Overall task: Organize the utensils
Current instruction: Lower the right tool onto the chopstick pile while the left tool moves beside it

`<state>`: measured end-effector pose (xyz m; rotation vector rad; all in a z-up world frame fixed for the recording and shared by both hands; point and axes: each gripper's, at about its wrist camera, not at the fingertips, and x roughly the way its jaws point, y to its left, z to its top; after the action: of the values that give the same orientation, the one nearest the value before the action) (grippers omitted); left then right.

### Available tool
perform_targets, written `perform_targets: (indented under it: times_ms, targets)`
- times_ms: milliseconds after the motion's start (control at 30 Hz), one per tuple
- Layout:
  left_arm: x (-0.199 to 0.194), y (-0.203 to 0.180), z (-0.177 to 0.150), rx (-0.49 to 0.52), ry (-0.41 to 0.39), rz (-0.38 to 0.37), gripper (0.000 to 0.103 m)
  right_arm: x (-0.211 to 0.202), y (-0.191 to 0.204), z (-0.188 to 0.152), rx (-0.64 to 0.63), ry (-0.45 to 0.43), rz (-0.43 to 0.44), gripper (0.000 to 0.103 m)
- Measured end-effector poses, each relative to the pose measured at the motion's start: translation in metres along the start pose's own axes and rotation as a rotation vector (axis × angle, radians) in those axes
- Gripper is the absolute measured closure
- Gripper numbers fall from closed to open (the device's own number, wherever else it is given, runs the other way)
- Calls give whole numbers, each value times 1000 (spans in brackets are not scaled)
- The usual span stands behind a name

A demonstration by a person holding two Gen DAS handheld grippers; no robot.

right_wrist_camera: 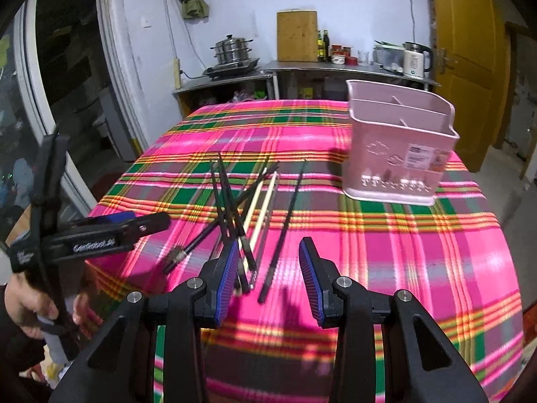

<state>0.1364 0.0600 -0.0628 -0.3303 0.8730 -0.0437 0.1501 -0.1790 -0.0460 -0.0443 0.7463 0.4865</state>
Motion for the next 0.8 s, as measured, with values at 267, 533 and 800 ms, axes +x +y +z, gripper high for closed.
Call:
perform_targets:
  times_ms: [267,533,800]
  targets:
    - [45,13,38,-104,36,-29,30,45,0,27,-26,59,47,65]
    - [77,18,60,-149,54,-51,46,97,4,56,-71,121,145,72]
    - [91,10,67,-108,47,3,58,120,7,64,-87,144,162,74]
